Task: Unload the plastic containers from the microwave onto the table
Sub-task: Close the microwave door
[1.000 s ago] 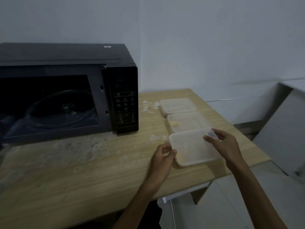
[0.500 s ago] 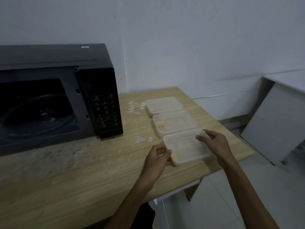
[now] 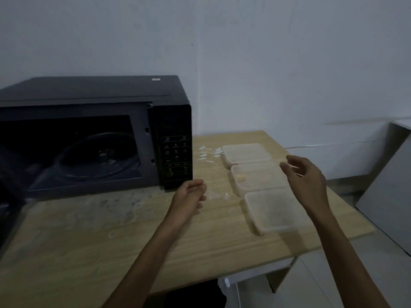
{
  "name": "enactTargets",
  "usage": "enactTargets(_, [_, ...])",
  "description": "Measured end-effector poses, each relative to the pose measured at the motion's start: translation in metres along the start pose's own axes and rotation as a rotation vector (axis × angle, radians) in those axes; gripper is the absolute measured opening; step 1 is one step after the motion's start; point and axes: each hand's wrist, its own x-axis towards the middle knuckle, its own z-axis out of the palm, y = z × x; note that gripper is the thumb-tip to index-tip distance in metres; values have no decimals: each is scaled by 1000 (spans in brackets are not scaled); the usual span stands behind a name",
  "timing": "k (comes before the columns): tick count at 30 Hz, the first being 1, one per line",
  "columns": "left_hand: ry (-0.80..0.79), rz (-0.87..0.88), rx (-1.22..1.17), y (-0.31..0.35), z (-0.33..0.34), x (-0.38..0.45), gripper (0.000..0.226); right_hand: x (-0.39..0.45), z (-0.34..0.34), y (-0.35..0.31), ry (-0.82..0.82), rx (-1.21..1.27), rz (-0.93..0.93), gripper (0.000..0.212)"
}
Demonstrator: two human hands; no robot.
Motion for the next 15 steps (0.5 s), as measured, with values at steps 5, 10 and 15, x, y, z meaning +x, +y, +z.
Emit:
enactTargets(5, [142, 140, 33, 46, -78, -15, 18, -7, 61, -76, -105, 94, -288, 31])
enactTargets(10, [282, 297, 152, 88, -144, -49, 25, -22, 113, -155, -173, 170, -567, 34])
enactTargets(15, [471, 404, 262, 120, -202, -91, 18, -33, 164, -215, -275, 140, -773, 40])
